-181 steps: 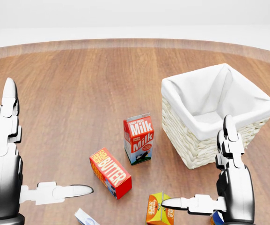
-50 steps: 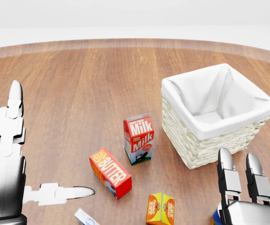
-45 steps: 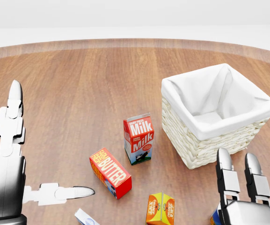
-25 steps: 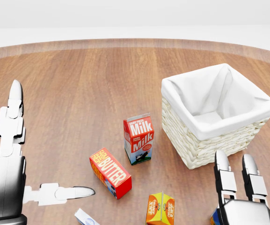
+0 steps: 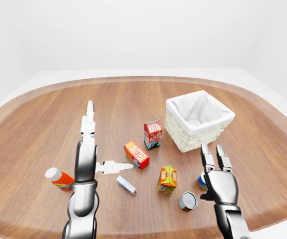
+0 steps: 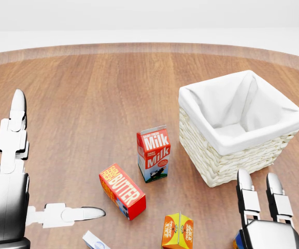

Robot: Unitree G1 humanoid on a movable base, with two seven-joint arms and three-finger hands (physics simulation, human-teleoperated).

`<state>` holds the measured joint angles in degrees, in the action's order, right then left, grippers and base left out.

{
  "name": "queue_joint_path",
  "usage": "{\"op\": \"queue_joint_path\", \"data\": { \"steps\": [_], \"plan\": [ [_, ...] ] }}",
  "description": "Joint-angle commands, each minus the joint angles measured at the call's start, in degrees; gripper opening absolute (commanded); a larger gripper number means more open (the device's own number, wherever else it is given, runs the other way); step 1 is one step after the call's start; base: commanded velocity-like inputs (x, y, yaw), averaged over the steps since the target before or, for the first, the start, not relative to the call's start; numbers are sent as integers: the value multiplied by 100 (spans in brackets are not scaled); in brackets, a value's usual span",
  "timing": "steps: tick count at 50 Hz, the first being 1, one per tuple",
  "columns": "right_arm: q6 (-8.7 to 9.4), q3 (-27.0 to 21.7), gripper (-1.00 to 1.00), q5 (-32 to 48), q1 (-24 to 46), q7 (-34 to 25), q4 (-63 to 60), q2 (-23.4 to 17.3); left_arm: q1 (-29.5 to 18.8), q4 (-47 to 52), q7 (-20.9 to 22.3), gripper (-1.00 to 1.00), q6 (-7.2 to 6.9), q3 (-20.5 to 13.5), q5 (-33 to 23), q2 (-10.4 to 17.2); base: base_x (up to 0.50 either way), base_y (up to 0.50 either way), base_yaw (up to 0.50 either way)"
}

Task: Pick up the alphabet soup and the tomato sauce, and put them in the basket.

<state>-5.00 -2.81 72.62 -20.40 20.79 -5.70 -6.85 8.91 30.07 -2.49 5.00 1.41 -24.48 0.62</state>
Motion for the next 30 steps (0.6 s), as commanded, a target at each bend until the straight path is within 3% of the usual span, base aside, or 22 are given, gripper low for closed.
{"op": "queue_joint_path", "data": {
  "steps": [1, 30],
  "plan": [
    [0, -31, 100, -25, 59, 48, 179, -61, 13, 6, -7, 100, 0, -1, -14, -2, 0, 0, 0],
    [0, -221, 100, -61, 355, 207, 785, -184, -3, 17, -10, 100, 0, 12, -25, -4, 0, 0, 0]
  ]
}}
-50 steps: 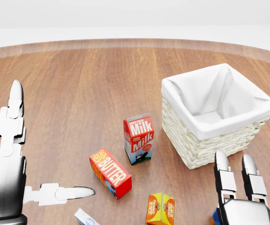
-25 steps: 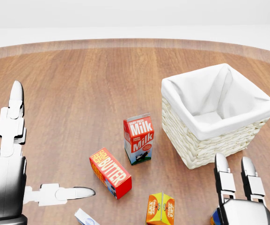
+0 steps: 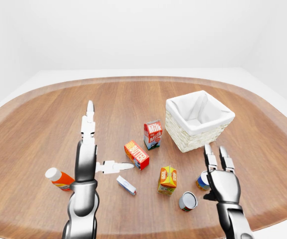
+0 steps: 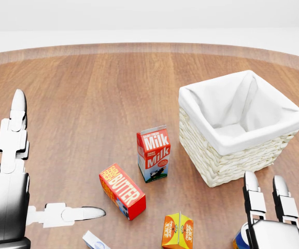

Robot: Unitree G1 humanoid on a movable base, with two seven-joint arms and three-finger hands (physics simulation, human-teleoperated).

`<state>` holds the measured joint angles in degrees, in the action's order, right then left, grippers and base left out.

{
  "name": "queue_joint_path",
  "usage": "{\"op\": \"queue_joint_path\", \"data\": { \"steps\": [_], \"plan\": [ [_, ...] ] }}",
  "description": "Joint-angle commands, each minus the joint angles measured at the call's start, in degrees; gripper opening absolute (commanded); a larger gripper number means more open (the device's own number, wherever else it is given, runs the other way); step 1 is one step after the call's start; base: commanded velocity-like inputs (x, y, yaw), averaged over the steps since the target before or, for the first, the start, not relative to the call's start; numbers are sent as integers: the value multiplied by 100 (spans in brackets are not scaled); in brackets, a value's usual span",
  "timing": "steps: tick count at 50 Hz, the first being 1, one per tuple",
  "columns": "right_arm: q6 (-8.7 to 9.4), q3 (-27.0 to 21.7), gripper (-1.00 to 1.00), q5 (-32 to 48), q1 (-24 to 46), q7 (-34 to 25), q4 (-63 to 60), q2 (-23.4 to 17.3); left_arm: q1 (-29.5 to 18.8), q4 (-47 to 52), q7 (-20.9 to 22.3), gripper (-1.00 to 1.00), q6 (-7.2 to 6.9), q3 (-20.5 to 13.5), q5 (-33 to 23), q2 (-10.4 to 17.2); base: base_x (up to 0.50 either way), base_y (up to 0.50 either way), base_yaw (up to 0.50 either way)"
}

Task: Pick up the alphabet soup and the tomato sauce, and put them in the basket.

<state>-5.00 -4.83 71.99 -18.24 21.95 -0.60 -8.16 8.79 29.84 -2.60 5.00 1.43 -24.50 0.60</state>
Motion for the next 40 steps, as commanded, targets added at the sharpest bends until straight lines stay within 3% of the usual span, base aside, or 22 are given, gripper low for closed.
{"op": "queue_joint_path", "data": {
  "steps": [1, 40],
  "plan": [
    [0, -14, 100, -20, 147, 91, 300, -58, 10, 34, 0, 100, 0, 7, -19, 1, 0, 0, 0],
    [0, 181, 100, -211, 843, 659, 1802, -404, 14, 24, -3, 100, 0, 7, -26, -2, 0, 0, 0]
  ]
}}
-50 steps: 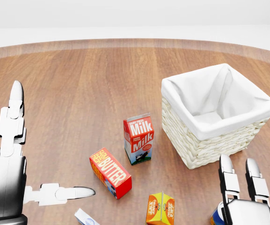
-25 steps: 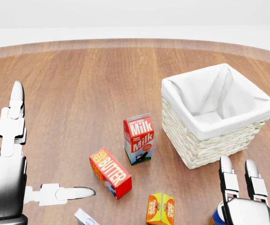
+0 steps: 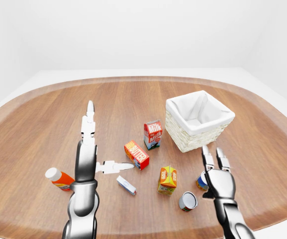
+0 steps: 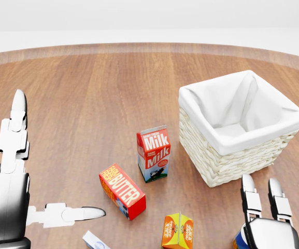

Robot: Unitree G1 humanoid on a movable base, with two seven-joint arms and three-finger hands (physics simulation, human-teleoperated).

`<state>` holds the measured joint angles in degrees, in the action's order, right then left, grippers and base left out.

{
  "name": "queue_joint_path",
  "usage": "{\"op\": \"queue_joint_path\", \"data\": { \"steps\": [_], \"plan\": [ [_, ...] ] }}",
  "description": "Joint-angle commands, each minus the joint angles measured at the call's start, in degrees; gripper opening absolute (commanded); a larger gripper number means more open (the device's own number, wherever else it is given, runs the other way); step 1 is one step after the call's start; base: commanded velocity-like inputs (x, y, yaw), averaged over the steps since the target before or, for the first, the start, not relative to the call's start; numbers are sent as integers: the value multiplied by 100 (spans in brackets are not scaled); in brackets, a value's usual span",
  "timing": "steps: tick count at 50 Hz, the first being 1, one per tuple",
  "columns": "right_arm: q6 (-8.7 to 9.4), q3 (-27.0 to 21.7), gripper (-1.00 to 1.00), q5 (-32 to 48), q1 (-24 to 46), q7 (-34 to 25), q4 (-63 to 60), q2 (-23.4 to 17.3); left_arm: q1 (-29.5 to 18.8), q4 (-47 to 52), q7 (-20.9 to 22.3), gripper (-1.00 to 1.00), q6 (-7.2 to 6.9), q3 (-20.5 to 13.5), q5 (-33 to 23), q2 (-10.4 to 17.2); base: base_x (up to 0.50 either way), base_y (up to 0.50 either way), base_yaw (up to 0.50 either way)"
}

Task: Pick up the alphabet soup and the tomato sauce, and put them in the basket.

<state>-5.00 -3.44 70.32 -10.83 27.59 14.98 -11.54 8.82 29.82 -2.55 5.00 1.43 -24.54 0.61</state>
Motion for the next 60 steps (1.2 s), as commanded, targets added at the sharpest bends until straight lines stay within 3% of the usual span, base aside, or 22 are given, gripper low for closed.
{"op": "queue_joint_path", "data": {
  "steps": [1, 29, 60],
  "plan": [
    [0, 45, 100, -47, 102, 101, 258, -70, 6, 18, -10, 100, 0, 6, -22, -3, 0, 0, 0],
    [0, 126, 100, -49, 275, 241, 778, -179, 0, 33, -8, 100, 0, 0, -14, -1, 0, 0, 0],
    [0, 247, 100, -207, 974, 241, 2069, -392, 0, 33, -9, 100, 0, 0, -14, -2, 0, 0, 0]
  ]
}}
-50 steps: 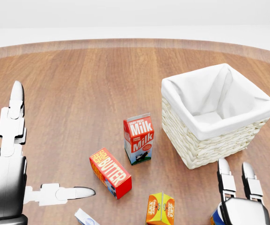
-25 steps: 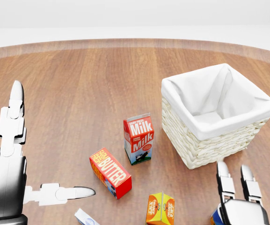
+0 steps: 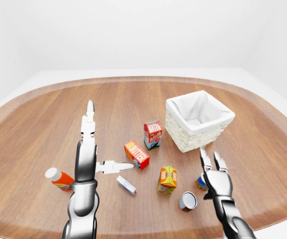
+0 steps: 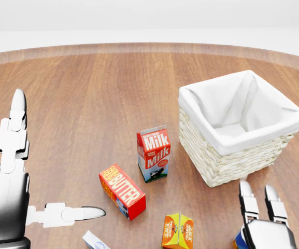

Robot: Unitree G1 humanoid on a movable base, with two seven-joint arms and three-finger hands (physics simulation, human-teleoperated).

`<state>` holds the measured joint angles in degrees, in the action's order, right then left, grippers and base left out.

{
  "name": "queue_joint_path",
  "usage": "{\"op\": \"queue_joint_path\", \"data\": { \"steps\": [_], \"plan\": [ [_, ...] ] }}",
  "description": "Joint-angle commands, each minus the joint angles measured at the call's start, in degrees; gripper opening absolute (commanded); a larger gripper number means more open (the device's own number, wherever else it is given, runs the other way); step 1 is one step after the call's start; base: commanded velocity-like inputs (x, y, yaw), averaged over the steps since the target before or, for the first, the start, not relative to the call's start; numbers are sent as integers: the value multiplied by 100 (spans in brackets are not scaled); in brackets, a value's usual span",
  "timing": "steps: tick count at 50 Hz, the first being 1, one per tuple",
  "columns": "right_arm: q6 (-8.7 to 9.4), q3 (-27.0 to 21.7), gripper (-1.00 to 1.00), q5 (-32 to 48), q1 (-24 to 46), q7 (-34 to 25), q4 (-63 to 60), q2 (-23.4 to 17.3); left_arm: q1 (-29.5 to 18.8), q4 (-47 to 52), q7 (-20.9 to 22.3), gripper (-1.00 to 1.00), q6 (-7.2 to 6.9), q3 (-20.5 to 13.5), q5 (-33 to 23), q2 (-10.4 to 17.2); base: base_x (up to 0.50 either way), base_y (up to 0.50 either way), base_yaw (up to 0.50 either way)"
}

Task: Pick up the alphabet soup and the tomato sauce, and put them in the basket.

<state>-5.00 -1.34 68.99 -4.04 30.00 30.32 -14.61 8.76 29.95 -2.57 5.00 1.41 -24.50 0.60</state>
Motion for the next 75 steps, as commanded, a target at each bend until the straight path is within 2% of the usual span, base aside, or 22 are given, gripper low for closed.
{"op": "queue_joint_path", "data": {
  "steps": [1, 14, 35, 36, 37, 38, 65, 75],
  "plan": [
    [0, 44, 100, -84, 324, 0, 594, -96, 7, 20, -6, 100, 0, 2, -19, -1, 0, 0, 0],
    [0, 102, 100, -225, 607, 0, 1195, -216, 7, 21, -9, 100, 0, 2, -18, -2, 0, 0, 0],
    [0, 199, 100, -230, 657, 0, 1356, -226, 7, 21, -5, 100, 0, 2, -18, -2, 0, 0, 0],
    [0, 195, 34, -247, 654, 0, 1336, -229, 7, 21, -5, 100, 0, 2, -18, -1, 0, 0, 0],
    [0, 194, 2, -251, 651, 0, 1333, -230, 7, 21, -4, 100, 0, 2, -16, -1, 0, 0, 0],
    [0, 191, -100, -259, 623, 0, 1288, -230, 7, 20, -4, 100, 0, 2, -17, -1, 0, 0, 0],
    [0, 184, -100, -242, 501, 0, 1044, -190, 7, 20, -5, 100, 0, 2, -15, -2, 0, 0, 0],
    [0, -95, -100, -243, -209, 0, -549, -46, 7, 20, -7, 100, 0, 2, -16, -1, 0, 0, 0]
  ]
}}
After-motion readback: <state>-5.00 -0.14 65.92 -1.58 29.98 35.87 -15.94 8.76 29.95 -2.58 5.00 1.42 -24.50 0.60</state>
